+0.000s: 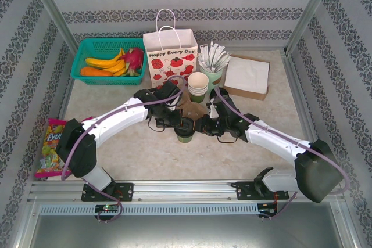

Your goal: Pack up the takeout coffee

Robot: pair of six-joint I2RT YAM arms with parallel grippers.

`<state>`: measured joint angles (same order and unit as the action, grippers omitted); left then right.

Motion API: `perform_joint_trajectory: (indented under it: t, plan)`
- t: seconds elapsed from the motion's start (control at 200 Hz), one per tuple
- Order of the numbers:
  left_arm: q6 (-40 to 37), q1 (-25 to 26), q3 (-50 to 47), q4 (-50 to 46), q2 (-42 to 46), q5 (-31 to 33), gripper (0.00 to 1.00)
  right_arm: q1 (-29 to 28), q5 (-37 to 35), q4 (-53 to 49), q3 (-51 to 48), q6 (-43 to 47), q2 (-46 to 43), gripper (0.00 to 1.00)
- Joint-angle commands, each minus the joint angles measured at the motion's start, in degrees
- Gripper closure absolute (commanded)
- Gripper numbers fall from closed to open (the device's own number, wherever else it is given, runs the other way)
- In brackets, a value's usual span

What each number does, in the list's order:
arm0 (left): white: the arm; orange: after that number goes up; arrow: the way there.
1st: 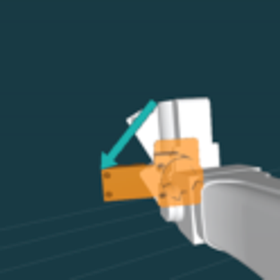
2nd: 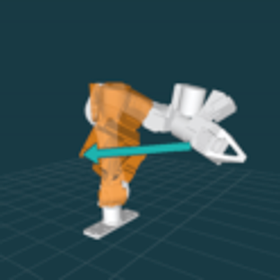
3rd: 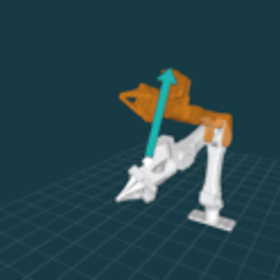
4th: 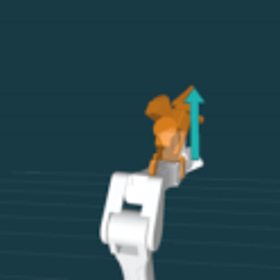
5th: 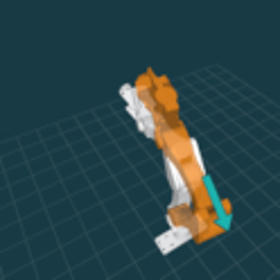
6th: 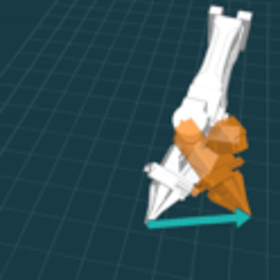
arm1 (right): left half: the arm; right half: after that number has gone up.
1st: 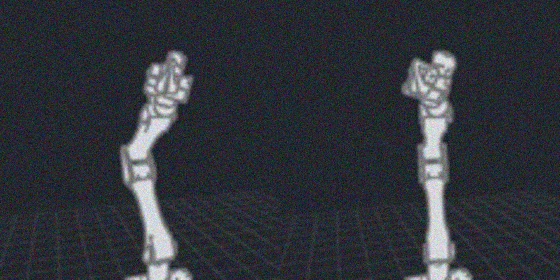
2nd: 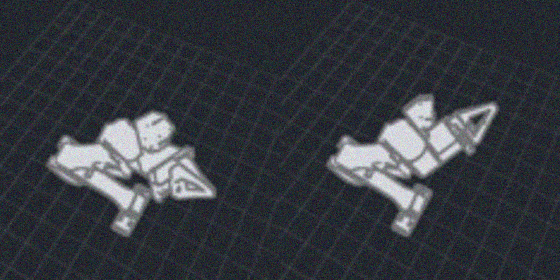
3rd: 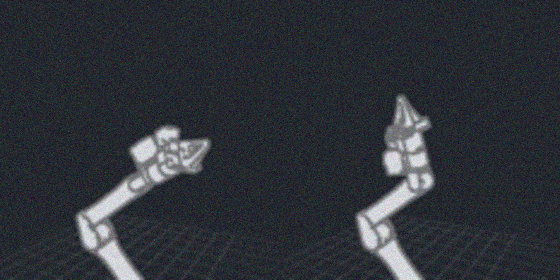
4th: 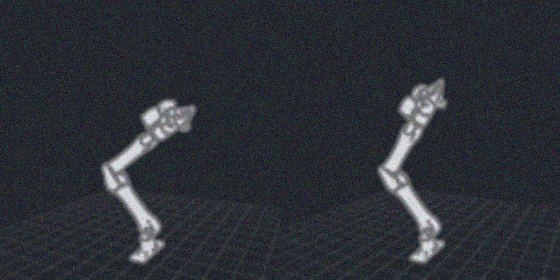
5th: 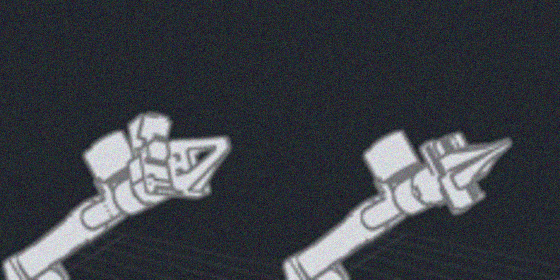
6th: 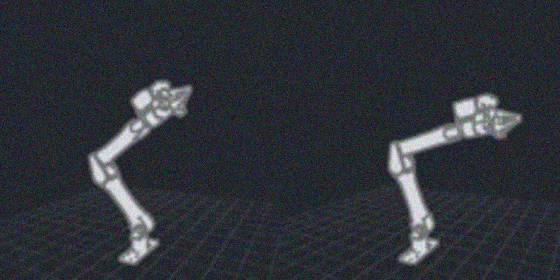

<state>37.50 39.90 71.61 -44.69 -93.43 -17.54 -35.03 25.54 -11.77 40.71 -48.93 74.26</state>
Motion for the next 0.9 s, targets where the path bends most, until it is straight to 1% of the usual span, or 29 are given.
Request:
perform_joint_trajectory:
  t: [0.0,0.11,0.21,0.375,0.62,0.894]
  plan:
    - [-2.98,0.62,-7.90,-8.16,-13.17,4.57,1.00,-0.21,-7.10,-11.56,-4.26,1.09,2.01,0.74]
    - [-5.50,0.64,-2.37,-11.20,-9.77,6.76,1.00,0.77,-1.43,-6.94,-1.55,0.49,-2.52,0.68]
    - [-7.96,0.71,2.52,-13.38,-6.13,9.20,1.00,2.42,1.80,-5.25,1.25,0.64,-5.63,0.64]
    - [-12.32,0.86,8.63,-17.48,-3.65,10.33,1.00,5.33,6.87,-3.09,2.70,0.74,-7.55,0.57]
    - [-17.02,1.78,12.72,-19.48,-3.82,8.54,1.00,5.94,9.30,0.58,3.41,-1.30,-2.92,0.55]
    - [-18.69,2.11,11.79,-18.20,-5.45,8.31,1.00,4.97,12.05,1.91,6.87,0.00,4.30,0.54]
